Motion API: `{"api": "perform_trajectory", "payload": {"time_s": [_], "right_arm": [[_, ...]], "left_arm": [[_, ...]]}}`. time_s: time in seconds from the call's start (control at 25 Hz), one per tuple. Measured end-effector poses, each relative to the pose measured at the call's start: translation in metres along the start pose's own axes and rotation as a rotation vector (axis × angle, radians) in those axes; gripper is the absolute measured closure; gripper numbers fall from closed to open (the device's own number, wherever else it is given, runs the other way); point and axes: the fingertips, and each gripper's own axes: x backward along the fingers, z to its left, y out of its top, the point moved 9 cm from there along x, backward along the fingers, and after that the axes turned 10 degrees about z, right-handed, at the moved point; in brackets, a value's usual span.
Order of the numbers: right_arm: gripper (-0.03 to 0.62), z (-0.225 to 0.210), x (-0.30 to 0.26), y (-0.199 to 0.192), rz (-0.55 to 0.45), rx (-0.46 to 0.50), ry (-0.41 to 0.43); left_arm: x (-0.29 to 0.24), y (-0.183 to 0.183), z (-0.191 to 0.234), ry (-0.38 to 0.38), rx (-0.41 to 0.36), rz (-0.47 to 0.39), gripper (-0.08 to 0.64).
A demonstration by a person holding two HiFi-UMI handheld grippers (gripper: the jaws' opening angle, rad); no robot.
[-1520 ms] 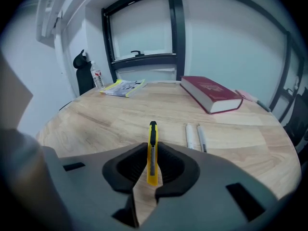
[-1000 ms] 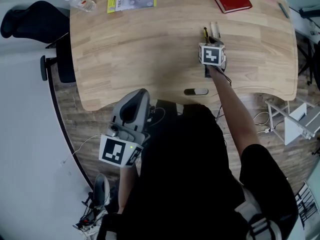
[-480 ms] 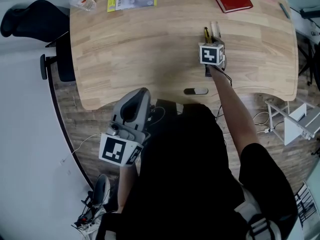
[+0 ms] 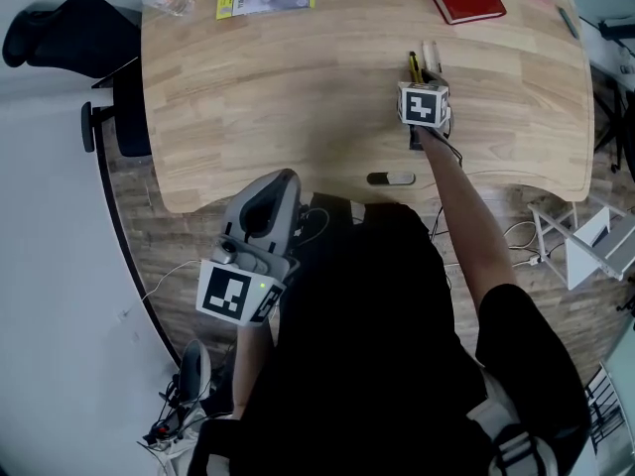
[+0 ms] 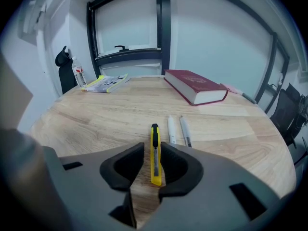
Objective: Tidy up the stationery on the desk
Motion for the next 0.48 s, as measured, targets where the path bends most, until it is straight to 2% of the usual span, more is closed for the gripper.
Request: {"api": "perform_trajectory", "payload": {"time_s": [0.28, 0.48], "right_arm": [[0.473, -0.002, 0.012, 0.001, -0.036, 0.004, 0.027], [0.546, -0.005, 0.036, 0.001, -0.086, 0.029, 0.06]], "left_arm": [[0.004, -0.001, -0.003, 0.012, -0.003, 0.001, 0.523], [0.004, -0.002, -0.01, 0.016, -0.006, -0.01, 0.523]]}}
